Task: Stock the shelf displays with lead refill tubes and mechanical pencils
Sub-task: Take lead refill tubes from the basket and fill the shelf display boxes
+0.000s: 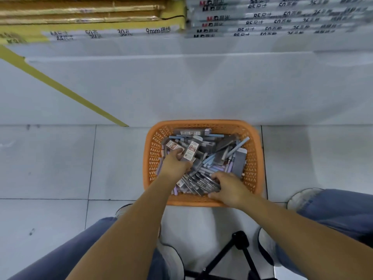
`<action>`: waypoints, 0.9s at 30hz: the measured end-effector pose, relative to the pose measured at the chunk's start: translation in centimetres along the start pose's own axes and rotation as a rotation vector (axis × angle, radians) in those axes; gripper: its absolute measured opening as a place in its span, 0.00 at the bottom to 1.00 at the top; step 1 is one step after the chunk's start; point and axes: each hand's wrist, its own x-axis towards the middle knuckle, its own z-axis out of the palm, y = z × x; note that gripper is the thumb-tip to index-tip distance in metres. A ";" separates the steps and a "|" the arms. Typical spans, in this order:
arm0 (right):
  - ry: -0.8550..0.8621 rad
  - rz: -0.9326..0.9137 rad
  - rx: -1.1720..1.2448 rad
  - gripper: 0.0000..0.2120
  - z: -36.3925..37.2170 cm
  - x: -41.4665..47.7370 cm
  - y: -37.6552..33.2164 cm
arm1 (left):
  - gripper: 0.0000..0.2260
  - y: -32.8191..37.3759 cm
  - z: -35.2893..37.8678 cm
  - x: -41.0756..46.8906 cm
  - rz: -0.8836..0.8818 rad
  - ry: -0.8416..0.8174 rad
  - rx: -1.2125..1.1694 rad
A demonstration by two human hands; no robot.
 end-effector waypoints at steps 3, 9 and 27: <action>0.007 -0.007 -0.060 0.26 -0.1 0.2 -0.5 | 0.17 -0.7 -1.2 -0.7 -0.147 -0.061 -0.188; -0.050 0.042 0.212 0.15 -1.4 -0.5 -0.1 | 0.08 -2.6 -2.3 -3.0 -0.183 -0.067 -0.433; 0.349 -0.366 0.787 0.18 -12.8 -12.3 -10.5 | 0.22 8.5 -1.2 -15.2 0.345 -0.279 -0.693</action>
